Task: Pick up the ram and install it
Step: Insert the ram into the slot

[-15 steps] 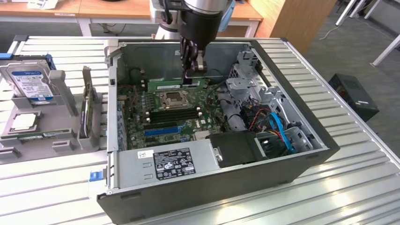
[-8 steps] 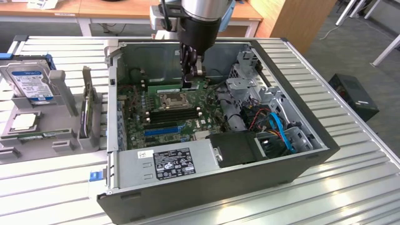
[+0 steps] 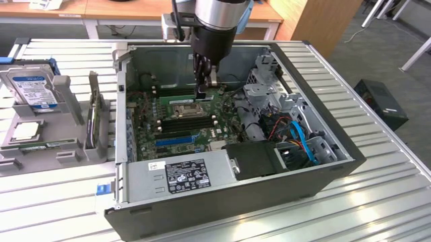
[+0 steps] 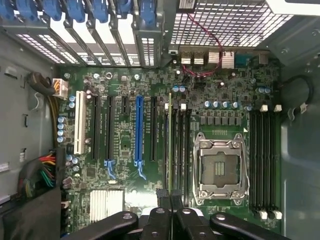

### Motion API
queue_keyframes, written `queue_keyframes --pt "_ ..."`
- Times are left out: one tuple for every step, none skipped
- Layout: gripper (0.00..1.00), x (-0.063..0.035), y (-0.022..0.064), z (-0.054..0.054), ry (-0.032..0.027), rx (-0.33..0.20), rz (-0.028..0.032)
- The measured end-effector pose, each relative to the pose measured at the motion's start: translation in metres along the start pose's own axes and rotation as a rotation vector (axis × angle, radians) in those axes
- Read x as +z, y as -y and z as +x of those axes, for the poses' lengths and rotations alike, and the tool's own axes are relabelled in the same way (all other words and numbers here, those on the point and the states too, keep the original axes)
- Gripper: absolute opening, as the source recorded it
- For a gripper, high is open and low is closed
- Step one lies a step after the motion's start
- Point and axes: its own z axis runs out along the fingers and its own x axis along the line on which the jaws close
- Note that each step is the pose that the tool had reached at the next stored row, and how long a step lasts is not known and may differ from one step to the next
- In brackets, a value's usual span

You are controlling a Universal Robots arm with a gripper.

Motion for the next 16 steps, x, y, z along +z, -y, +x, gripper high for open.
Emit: queue_keyframes --pt "0.12 0.0016 0.0001 0.000 -0.0001 0.000 -0.0001" --pt "0.12 0.0032 0.0002 0.000 0.0000 0.000 0.0000" --pt "0.12 0.0048 0.0003 0.000 0.0001 0.000 -0.0001" --pt "0.12 0.0064 0.0004 0.000 0.0000 0.000 0.0000" --pt "0.12 0.0078 0.0004 0.000 0.0001 0.000 0.0000" --pt "0.12 0.0092 0.0005 0.000 0.0000 0.000 0.0000" --pt "0.12 0.0106 0.0006 0.000 0.0000 0.000 0.0000" --pt "0.12 0.0120 0.0007 0.000 0.0000 0.000 0.0000" --pt "0.12 0.0136 0.0008 0.000 0.0001 0.000 0.0000" --pt "0.12 0.0149 0.0009 0.000 0.0000 0.000 0.0000" --pt "0.12 0.0163 0.0009 0.000 0.0000 0.000 0.0000" --pt "0.12 0.0177 0.0010 0.000 0.0001 0.000 0.0000" --pt "0.12 0.0190 0.0011 0.000 0.0000 0.000 0.0000" --pt "0.12 0.0204 0.0012 0.001 0.0000 0.000 0.0000" --pt "0.12 0.0219 0.0012 0.001 0.0000 0.000 0.0000" --pt "0.12 0.0232 0.0013 0.001 0.0000 0.000 0.0000"
